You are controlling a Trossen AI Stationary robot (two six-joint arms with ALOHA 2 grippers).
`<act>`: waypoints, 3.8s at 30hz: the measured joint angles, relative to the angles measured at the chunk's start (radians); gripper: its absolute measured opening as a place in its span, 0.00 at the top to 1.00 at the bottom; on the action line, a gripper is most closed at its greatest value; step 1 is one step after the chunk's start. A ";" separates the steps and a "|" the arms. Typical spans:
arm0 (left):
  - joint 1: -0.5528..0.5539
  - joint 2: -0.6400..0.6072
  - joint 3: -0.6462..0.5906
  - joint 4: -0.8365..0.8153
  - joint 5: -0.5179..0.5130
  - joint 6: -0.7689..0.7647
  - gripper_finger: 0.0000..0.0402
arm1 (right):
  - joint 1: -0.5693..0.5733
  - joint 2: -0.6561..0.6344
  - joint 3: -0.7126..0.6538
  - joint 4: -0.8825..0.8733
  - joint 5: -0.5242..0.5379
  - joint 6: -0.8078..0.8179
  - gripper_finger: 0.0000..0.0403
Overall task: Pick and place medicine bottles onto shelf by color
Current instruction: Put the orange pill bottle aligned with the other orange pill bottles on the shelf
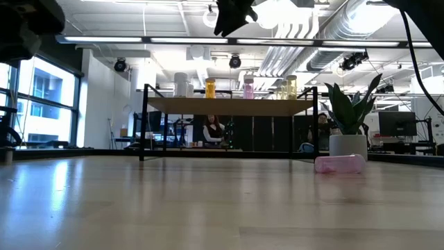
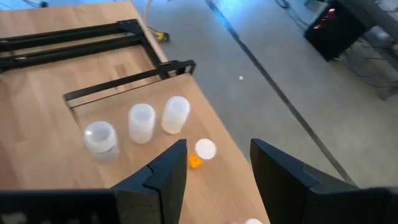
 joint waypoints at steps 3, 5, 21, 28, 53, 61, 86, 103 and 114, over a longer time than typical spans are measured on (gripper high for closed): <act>-0.022 0.035 0.000 0.028 0.016 -0.039 0.53 | 0.000 0.000 0.000 0.000 -0.041 -0.008 0.58; -0.032 0.060 0.000 0.058 0.021 -0.060 0.53 | 0.000 0.000 0.000 0.000 -0.062 -0.008 0.58; -0.043 0.246 0.001 0.198 0.072 -0.088 0.53 | 0.000 0.000 0.000 0.000 -0.070 -0.008 0.58; -0.039 0.302 0.002 0.211 0.076 -0.087 0.53 | 0.000 0.000 0.000 0.000 -0.070 -0.018 0.58; -0.035 0.287 -0.001 0.237 -0.013 0.040 0.78 | 0.000 -0.004 -0.001 -0.059 -0.070 -0.102 0.58; -0.013 0.189 -0.001 0.243 -0.277 0.129 0.78 | -0.019 -0.056 -0.001 -0.083 -0.267 -0.120 0.58; 0.452 -0.118 0.000 0.575 -0.420 1.359 0.78 | -0.001 -0.145 0.000 -0.249 -0.649 -0.090 0.58; 0.669 -0.175 0.001 0.801 -0.079 1.989 0.78 | 0.094 -0.144 0.000 -0.171 -0.648 0.135 0.58; 0.707 -0.175 0.001 0.839 -0.047 2.212 0.78 | 0.199 -0.144 0.000 -0.101 -0.554 0.162 0.50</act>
